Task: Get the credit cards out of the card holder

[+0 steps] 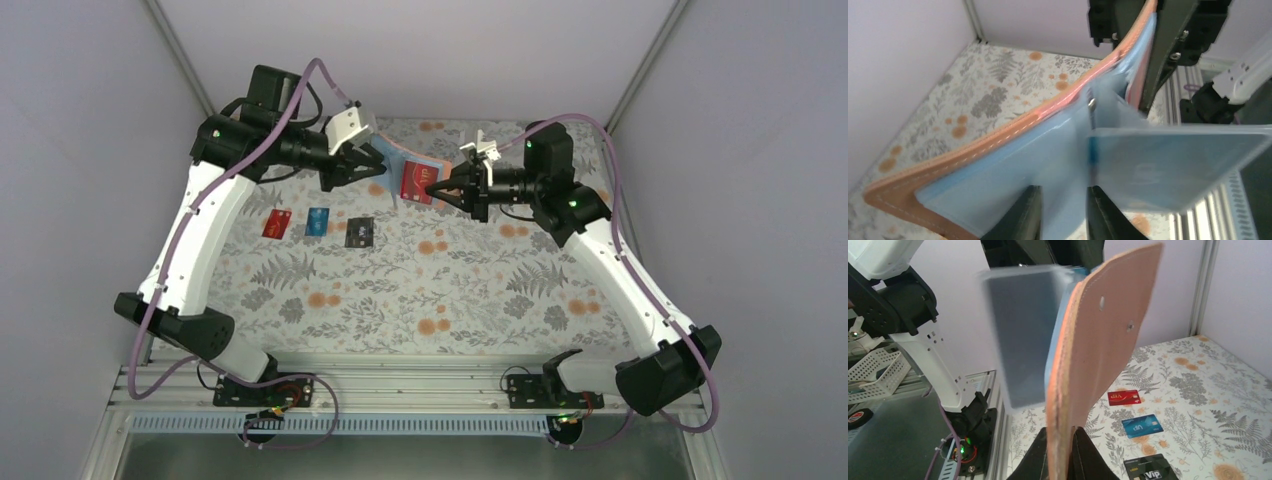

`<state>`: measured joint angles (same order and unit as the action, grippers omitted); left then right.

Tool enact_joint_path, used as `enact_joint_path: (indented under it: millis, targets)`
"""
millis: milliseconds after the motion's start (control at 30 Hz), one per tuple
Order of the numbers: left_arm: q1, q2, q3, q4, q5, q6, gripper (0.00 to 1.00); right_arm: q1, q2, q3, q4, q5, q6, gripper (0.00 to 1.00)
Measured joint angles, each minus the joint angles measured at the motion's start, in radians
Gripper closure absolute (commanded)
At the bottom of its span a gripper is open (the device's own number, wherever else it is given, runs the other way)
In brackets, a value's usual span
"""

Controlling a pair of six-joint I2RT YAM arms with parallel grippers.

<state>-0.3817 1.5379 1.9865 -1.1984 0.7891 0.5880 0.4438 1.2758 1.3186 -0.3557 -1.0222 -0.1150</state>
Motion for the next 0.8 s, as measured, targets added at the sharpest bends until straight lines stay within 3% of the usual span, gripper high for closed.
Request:
enact_joint_path:
  millis: [100,233,467,633,800]
  targets:
    - [0.000,-0.003,-0.005,0.019,0.036,0.004,0.47,0.000,0.000,0.000,-0.014,-0.006,-0.003,0.96]
    - [0.003,-0.026,-0.015,0.038,0.107,0.019,0.39,0.000,0.000,0.000,-0.028,-0.013,-0.007,0.96]
    - [0.034,-0.063,-0.015,0.034,0.209,0.039,0.39,0.000,-0.002,0.000,-0.031,-0.034,-0.011,0.96]
    - [0.038,-0.088,-0.068,0.067,0.241,-0.002,0.56,0.000,-0.002,0.003,-0.031,-0.044,-0.013,0.96]
    - [0.019,-0.084,-0.104,0.096,0.263,-0.036,0.60,0.000,-0.002,0.009,-0.031,-0.052,-0.011,0.96]
